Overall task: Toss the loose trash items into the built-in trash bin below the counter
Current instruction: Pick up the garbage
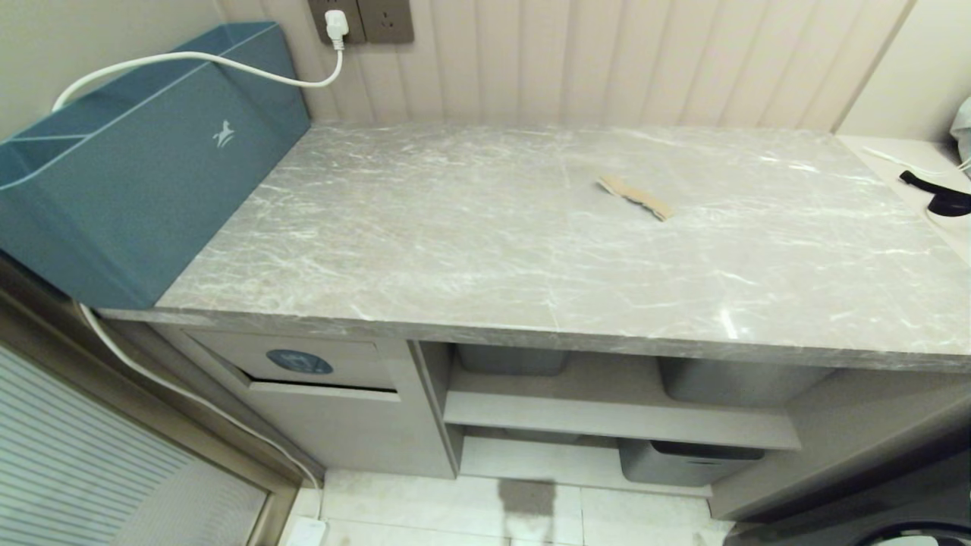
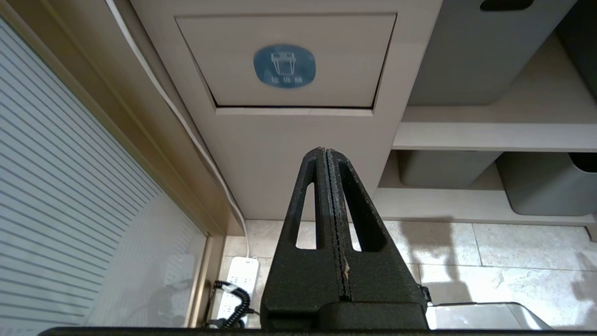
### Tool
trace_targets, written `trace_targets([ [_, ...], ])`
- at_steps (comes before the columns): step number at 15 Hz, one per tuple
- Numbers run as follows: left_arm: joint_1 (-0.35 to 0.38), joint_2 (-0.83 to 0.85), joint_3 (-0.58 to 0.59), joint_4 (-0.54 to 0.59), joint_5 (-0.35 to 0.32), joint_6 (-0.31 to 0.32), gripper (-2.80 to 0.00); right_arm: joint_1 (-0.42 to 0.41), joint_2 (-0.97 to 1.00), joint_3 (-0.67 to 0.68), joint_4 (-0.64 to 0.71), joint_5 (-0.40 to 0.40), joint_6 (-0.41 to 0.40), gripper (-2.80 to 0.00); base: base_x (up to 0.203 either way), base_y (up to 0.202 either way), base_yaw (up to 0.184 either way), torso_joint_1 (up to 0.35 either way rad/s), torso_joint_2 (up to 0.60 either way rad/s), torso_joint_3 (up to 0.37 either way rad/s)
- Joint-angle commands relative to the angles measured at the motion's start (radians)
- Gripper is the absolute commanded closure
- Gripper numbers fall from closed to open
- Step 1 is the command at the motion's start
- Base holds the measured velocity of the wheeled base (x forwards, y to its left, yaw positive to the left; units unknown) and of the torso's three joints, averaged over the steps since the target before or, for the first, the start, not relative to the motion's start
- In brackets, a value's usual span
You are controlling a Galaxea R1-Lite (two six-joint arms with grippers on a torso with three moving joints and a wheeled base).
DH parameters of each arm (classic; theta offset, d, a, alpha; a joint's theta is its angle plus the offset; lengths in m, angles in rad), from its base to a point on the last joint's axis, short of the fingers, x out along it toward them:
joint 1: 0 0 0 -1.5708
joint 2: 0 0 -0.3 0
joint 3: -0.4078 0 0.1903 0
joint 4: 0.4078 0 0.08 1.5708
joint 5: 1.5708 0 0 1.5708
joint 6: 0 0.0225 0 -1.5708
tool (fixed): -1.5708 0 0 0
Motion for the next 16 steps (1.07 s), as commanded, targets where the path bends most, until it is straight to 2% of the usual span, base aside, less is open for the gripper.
trace_targets([
  [1, 0.000, 0.000, 0.002, 0.000, 0.000, 0.001, 0.00, 0.000, 0.000, 0.000, 0.000, -0.001, 0.001, 0.00, 0.000, 0.000, 0.000, 0.270, -0.57, -0.298],
  [9, 0.000, 0.000, 0.002, -0.003, 0.001, -0.001, 0.00, 0.000, 0.001, 0.000, 0.000, 0.000, -0.002, 0.00, 0.000, 0.000, 0.000, 0.248, -0.52, -0.271],
  [11, 0.000, 0.000, 0.002, -0.003, -0.002, -0.001, 0.00, 0.000, 0.000, 0.000, 0.000, 0.000, 0.000, 0.00, 0.000, 0.000, 0.000, 0.040, -0.07, -0.039],
  [14, 0.000, 0.000, 0.002, 0.001, -0.004, 0.006, 0.00, 0.001, 0.002, -0.011, 0.004, 0.019, -0.073, 0.00, 0.000, 0.000, 0.000, 0.009, -0.01, -0.003],
  [16, 0.000, 0.000, 0.002, 0.000, -0.004, 0.014, 0.00, 0.000, 0.075, -0.110, 0.006, 0.055, -0.116, 0.00, 0.000, 0.000, 0.000, 0.000, 0.00, 0.000],
])
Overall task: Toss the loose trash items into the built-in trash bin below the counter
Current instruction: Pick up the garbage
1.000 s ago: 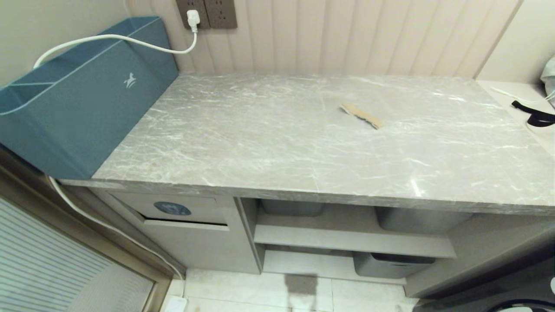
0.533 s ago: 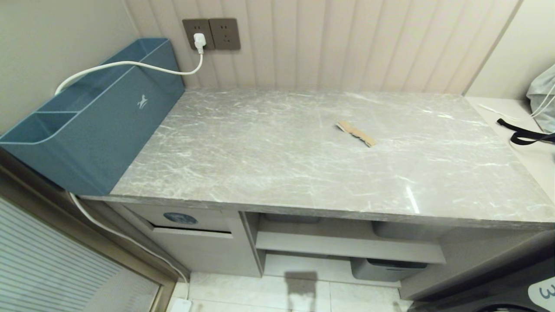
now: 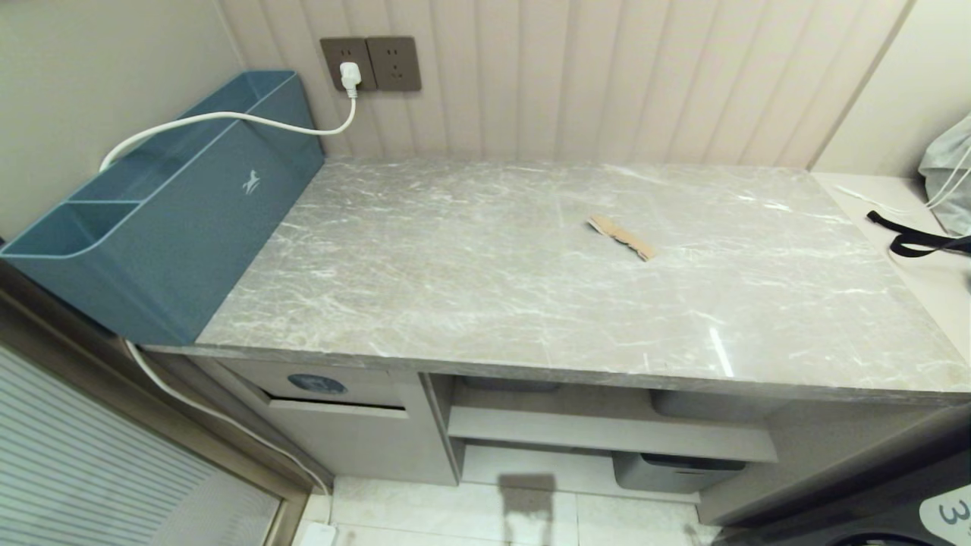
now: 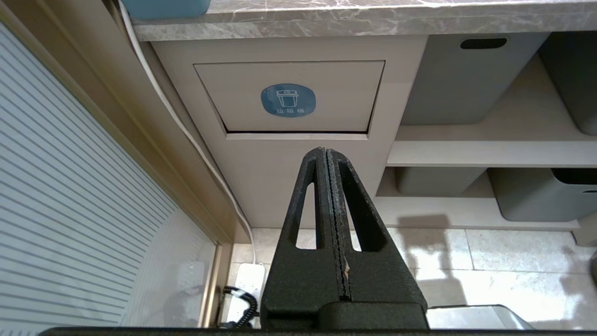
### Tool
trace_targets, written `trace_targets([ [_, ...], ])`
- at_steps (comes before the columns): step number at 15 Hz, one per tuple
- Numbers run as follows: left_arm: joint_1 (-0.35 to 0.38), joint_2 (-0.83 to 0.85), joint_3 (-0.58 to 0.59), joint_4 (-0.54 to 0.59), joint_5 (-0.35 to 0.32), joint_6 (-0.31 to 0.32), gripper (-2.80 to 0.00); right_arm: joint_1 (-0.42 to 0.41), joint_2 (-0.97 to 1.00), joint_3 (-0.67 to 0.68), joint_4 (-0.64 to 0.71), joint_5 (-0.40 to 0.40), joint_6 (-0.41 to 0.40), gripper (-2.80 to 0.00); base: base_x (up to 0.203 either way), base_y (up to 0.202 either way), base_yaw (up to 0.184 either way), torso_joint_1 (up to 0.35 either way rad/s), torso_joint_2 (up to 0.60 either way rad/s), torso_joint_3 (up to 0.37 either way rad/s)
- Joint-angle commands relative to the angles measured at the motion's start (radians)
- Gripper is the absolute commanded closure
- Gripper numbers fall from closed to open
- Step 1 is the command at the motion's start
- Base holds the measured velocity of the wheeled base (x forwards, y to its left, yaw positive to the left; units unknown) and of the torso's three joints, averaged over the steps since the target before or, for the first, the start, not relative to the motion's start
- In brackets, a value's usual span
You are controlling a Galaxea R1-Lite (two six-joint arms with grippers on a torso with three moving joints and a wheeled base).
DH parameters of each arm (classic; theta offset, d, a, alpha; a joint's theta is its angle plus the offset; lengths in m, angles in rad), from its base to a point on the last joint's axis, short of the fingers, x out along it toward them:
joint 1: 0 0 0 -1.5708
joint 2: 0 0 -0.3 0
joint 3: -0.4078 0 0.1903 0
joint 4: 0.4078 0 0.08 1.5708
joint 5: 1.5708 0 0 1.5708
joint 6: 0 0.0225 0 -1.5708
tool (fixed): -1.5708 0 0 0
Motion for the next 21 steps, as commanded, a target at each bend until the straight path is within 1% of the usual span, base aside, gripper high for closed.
trace_targets([
  [1, 0.000, 0.000, 0.002, -0.002, -0.002, 0.007, 0.00, 0.000, 0.138, -0.136, -0.001, 0.013, -0.013, 0.00, 0.000, 0.000, 0.000, 0.000, 0.00, 0.000],
  [2, 0.000, 0.000, 0.002, -0.002, -0.003, 0.007, 0.00, 0.000, 0.252, -0.231, -0.001, 0.018, -0.014, 0.00, 0.000, 0.000, 0.000, 0.000, 0.00, 0.000],
  [4, 0.000, 0.000, 0.002, -0.002, 0.003, -0.007, 0.00, 0.009, 0.564, -0.419, -0.008, 0.034, -0.016, 0.00, 0.000, 0.000, 0.000, 0.000, 0.00, 0.000],
  [6, 0.000, 0.000, 0.002, -0.005, 0.010, -0.059, 0.00, 0.047, 0.902, -0.568, -0.047, 0.063, -0.014, 0.00, 0.000, 0.000, 0.000, 0.000, 0.00, 0.000],
  [7, 0.000, 0.000, 0.002, -0.007, 0.013, -0.071, 0.00, 0.071, 1.054, -0.627, -0.081, 0.076, -0.012, 0.00, 0.000, 0.000, 0.000, 0.000, 0.00, 0.000],
  [8, 0.000, 0.000, 0.002, -0.007, 0.015, -0.071, 0.00, 0.094, 1.211, -0.688, -0.125, 0.087, -0.011, -2.75, 0.000, 0.000, 0.000, 0.000, 0.00, 0.000],
  [9, 0.000, 0.000, 0.002, -0.007, 0.015, -0.071, 0.00, 0.115, 1.356, -0.751, -0.174, 0.097, -0.010, -2.80, 0.000, 0.000, 0.000, 0.000, 0.00, 0.000],
  [12, 0.000, 0.000, 0.002, -0.007, 0.013, -0.072, 0.00, 0.156, 1.735, -0.962, -0.335, 0.111, -0.009, -2.80, 0.000, 0.000, 0.000, 0.000, 0.00, 0.000],
  [14, 0.000, 0.000, 0.002, -0.007, 0.015, -0.072, 0.00, 0.173, 1.915, -1.114, -0.456, 0.105, -0.013, -2.80, 0.000, 0.000, 0.000, 0.000, 0.00, 0.000],
  [16, 0.000, 0.000, 0.002, -0.007, 0.013, -0.072, 0.00, 0.186, 2.015, -1.213, -0.603, 0.080, -0.019, -2.80, 0.000, 0.000, 0.000, 0.000, 0.00, 0.000],
  [18, 0.000, 0.000, 0.002, -0.007, 0.015, -0.072, 0.00, 0.188, 2.064, -1.229, -0.744, 0.052, -0.054, -2.80, 0.000, 0.000, 0.000, 0.000, 0.00, 0.000],
  [19, 0.000, 0.000, 0.002, -0.007, 0.013, -0.072, 0.00, 0.189, 2.068, -1.230, -0.776, 0.038, -0.060, -2.80, 0.000, 0.000, 0.000, 0.000, 0.00, 0.000],
  [21, 0.000, 0.000, 0.002, -0.007, 0.015, -0.072, 0.00, 0.189, 2.068, -1.229, -0.780, 0.037, -0.061, -2.80, 0.000, 0.000, 0.000, 0.000, 0.00, 0.000],
])
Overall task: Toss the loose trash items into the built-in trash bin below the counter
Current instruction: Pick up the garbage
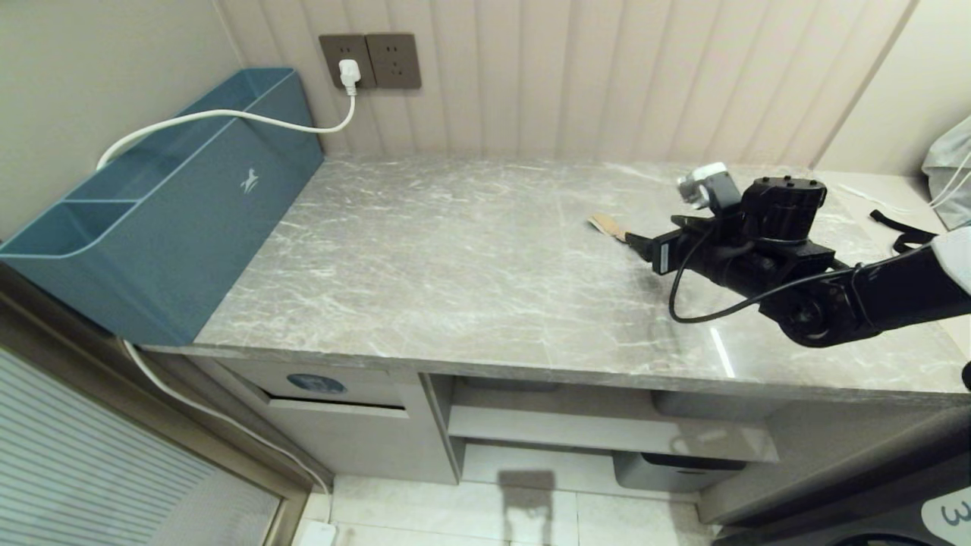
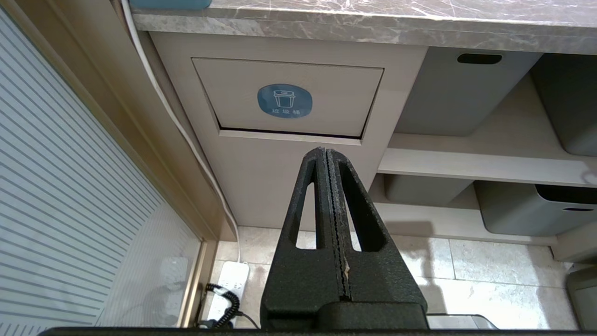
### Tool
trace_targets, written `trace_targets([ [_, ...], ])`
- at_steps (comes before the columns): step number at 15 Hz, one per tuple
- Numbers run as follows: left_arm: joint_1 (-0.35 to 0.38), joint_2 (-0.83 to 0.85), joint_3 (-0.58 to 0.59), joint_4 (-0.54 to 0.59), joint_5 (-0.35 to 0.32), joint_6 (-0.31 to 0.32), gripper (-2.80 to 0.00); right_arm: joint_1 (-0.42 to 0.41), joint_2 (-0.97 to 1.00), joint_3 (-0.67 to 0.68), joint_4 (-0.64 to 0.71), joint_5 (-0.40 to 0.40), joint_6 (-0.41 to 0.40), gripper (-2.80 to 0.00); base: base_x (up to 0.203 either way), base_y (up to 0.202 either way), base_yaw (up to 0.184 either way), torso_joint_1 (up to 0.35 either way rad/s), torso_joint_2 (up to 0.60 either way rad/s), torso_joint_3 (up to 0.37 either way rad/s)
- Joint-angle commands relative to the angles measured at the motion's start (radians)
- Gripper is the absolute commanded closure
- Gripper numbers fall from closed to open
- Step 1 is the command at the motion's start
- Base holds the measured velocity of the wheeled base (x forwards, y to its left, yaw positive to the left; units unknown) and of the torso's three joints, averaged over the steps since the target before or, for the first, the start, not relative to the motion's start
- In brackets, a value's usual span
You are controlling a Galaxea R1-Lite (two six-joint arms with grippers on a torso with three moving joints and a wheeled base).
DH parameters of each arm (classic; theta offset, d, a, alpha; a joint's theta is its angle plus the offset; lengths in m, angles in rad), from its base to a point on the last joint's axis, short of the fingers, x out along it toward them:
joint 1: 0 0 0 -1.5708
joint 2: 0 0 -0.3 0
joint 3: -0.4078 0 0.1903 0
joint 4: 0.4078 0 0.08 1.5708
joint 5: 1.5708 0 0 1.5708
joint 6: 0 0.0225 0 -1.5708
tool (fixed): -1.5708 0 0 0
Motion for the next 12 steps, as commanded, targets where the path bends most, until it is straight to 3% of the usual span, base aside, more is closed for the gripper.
trace_targets([
  [1, 0.000, 0.000, 0.002, 0.000, 0.001, 0.000, 0.00, 0.001, 0.034, -0.018, -0.008, -0.002, -0.002, -2.80, 0.000, 0.000, 0.000, 0.000, 0.00, 0.000],
  [4, 0.000, 0.000, 0.002, 0.000, 0.001, 0.000, 0.00, 0.000, 0.070, -0.104, -0.003, -0.043, -0.003, -2.80, 0.000, 0.000, 0.000, 0.000, 0.00, 0.000],
  [12, 0.000, 0.000, 0.002, 0.000, 0.000, 0.000, 0.00, -0.005, 0.152, -0.206, 0.024, -0.046, -0.073, -2.80, 0.000, 0.000, 0.000, 0.000, 0.00, 0.000],
])
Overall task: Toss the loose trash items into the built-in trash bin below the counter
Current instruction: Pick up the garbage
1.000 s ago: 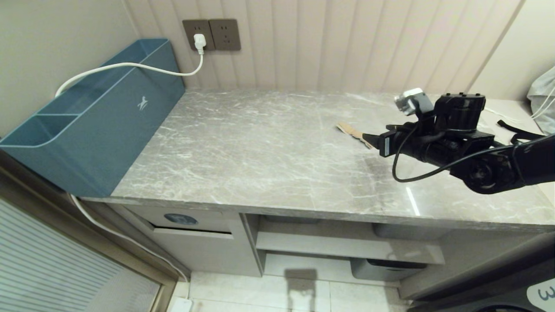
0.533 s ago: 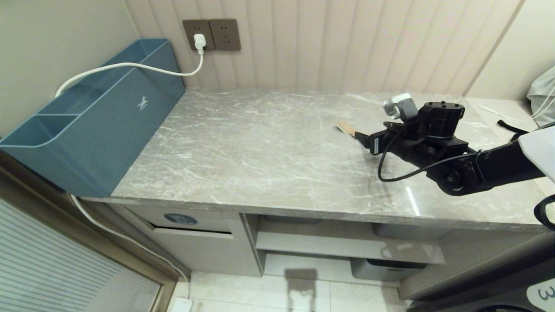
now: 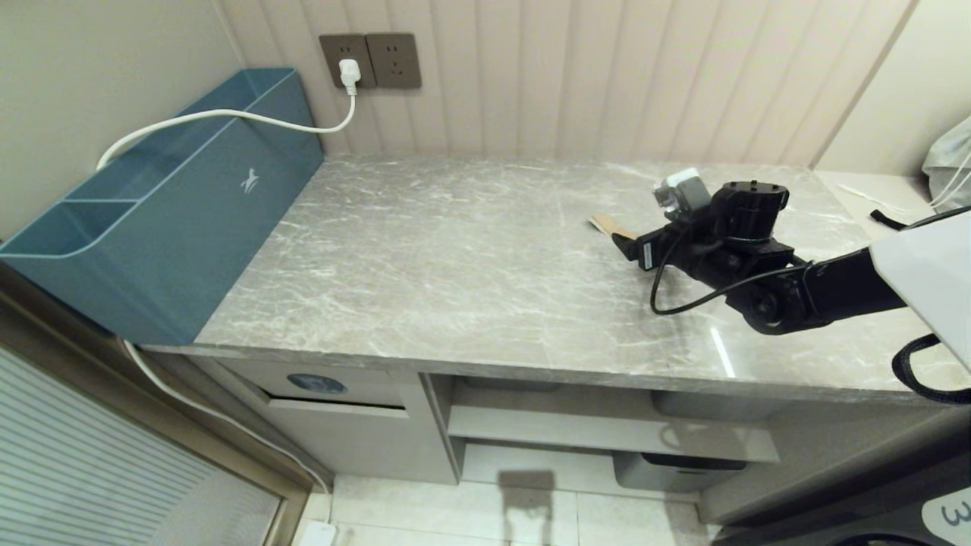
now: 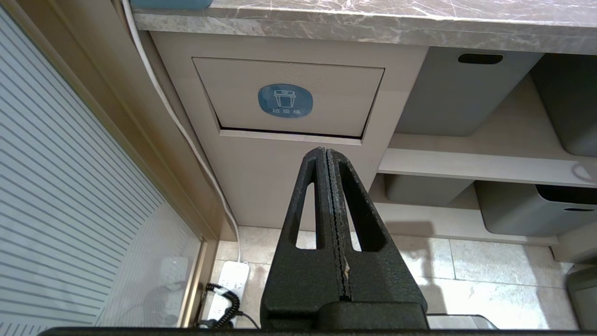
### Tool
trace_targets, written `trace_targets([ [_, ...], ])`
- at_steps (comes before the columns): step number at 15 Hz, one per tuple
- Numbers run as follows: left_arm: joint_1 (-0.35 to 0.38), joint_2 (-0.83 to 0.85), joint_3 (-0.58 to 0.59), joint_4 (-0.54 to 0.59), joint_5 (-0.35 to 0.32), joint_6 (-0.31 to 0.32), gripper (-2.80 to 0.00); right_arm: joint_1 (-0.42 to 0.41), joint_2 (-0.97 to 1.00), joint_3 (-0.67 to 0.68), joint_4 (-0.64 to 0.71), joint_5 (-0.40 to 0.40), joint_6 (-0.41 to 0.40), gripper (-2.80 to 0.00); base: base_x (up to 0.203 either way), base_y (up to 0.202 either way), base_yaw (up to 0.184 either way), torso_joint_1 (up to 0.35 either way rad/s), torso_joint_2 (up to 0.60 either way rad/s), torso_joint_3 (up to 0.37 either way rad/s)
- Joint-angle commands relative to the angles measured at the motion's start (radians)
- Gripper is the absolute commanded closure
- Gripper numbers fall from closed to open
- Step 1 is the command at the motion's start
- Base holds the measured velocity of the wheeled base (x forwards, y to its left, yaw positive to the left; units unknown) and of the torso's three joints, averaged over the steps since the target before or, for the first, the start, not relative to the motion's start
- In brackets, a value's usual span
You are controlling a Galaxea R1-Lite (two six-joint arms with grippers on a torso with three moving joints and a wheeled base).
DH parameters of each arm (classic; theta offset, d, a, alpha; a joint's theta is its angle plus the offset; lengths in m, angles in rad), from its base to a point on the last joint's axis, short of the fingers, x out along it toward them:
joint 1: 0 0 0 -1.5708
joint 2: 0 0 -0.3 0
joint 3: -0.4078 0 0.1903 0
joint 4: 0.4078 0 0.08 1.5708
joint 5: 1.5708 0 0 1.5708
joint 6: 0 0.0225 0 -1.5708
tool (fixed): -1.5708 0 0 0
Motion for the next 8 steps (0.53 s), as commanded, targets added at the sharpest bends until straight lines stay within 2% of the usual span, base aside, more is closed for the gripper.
trace_targets([
  [1, 0.000, 0.000, 0.002, -0.001, 0.000, 0.000, 0.00, -0.002, 0.023, -0.026, 0.007, -0.002, -0.002, -2.80, 0.000, 0.000, 0.000, 0.000, 0.00, 0.000],
  [4, 0.000, 0.000, 0.002, -0.001, 0.000, 0.000, 0.00, -0.002, 0.012, -0.033, 0.050, -0.002, -0.007, -2.80, 0.000, 0.000, 0.000, 0.000, 0.00, 0.000],
  [8, 0.000, 0.000, 0.002, -0.001, 0.001, 0.000, 0.00, -0.006, -0.008, -0.071, 0.131, -0.034, -0.096, -2.80, 0.000, 0.000, 0.000, 0.000, 0.00, 0.000],
])
